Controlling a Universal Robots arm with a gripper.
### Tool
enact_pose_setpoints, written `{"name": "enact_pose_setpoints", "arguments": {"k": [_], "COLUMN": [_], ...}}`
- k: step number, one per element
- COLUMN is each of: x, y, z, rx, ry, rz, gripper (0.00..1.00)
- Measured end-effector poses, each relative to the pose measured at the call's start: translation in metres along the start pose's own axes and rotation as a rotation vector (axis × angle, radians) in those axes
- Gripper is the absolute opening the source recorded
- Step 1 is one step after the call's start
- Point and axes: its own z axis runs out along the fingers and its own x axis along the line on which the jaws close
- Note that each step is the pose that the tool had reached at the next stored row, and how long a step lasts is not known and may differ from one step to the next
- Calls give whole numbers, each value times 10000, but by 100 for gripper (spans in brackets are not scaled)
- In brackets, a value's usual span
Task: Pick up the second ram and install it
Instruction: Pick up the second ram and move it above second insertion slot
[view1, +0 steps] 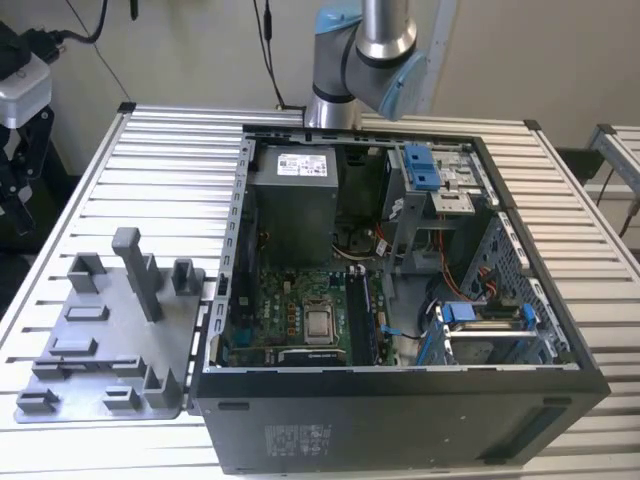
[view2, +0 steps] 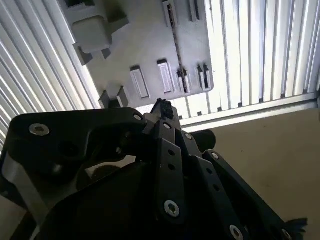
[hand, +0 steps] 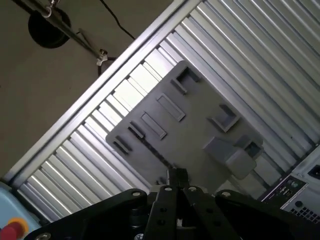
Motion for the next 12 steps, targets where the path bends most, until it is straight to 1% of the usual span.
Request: {"name": "enact_pose_setpoints", "arguments": {"k": [12], "x": [0], "y": [1], "z": [10], "rx": [-26], "ry": [110], "rz": [-2170], "gripper": [11]}}
